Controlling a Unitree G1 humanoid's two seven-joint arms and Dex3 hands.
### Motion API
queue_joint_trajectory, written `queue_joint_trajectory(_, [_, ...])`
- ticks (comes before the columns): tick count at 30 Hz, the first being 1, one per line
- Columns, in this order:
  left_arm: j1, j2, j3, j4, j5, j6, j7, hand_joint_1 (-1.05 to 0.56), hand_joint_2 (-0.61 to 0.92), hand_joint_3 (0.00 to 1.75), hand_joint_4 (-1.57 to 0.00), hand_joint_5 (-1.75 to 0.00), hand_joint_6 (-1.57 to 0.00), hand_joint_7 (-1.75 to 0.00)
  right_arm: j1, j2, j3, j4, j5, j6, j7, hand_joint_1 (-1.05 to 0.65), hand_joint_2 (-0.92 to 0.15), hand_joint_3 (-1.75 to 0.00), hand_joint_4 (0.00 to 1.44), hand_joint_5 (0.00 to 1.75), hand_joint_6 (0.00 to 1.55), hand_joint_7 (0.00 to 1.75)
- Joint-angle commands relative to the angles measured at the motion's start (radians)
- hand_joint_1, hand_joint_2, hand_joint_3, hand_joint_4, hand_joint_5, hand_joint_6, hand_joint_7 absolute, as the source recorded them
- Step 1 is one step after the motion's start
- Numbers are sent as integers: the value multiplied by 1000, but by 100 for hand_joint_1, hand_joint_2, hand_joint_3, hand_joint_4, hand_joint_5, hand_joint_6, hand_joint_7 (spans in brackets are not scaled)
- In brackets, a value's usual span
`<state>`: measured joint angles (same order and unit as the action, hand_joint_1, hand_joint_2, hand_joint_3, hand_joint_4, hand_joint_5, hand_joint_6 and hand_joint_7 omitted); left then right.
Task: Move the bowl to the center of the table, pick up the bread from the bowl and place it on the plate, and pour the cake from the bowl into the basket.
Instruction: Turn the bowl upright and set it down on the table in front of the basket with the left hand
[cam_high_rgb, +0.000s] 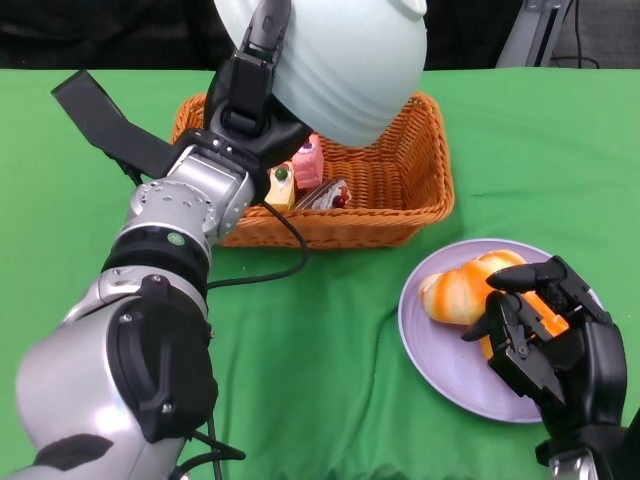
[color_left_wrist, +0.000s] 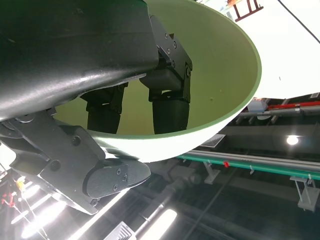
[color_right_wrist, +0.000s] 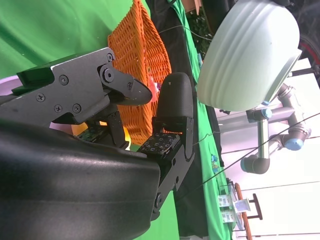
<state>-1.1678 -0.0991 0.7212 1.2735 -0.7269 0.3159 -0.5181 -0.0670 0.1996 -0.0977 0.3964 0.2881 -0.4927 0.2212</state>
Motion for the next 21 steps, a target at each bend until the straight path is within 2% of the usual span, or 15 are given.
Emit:
queue_joint_trajectory(1, [-44,9,0,-15,-11,-1,17,-16,68,96,-72,-175,-61,-172,13,-7,-3,-37,-6,13,-15,-10,-76,-74,70,159,64,123])
queue_joint_trajectory(9, [-45,10,0,-18,-19,10,37,-17,67,97,-71,-175,-61,-172,14,-10,-2,-60,2,38,-16,-10,-72,-77,75,156,70,118])
queue_joint_trajectory(14, [-39,17,-44,-32,16,-14,-1,-18,67,99,-71,-175,-60,-171,16,-13,0,-68,-5,48,-14,-9,-73,-78,74,156,69,118])
queue_joint_trajectory(17, [-30,24,-135,-71,104,-93,-36,-18,68,101,-69,-175,-61,-169,16,-15,1,-71,-6,59,-16,-9,-73,-78,73,157,69,119])
queue_joint_trajectory(19, [-15,33,-204,-103,175,-187,-95,-15,71,104,-70,-175,-68,-158,18,-12,3,-83,-7,68,-23,-9,-72,-79,73,158,68,120])
queue_joint_trajectory(21, [-4,49,-253,-124,226,-252,-142,-16,71,104,-70,-175,-71,-155,20,-9,3,-93,4,83,-21,-8,-71,-80,71,159,67,120])
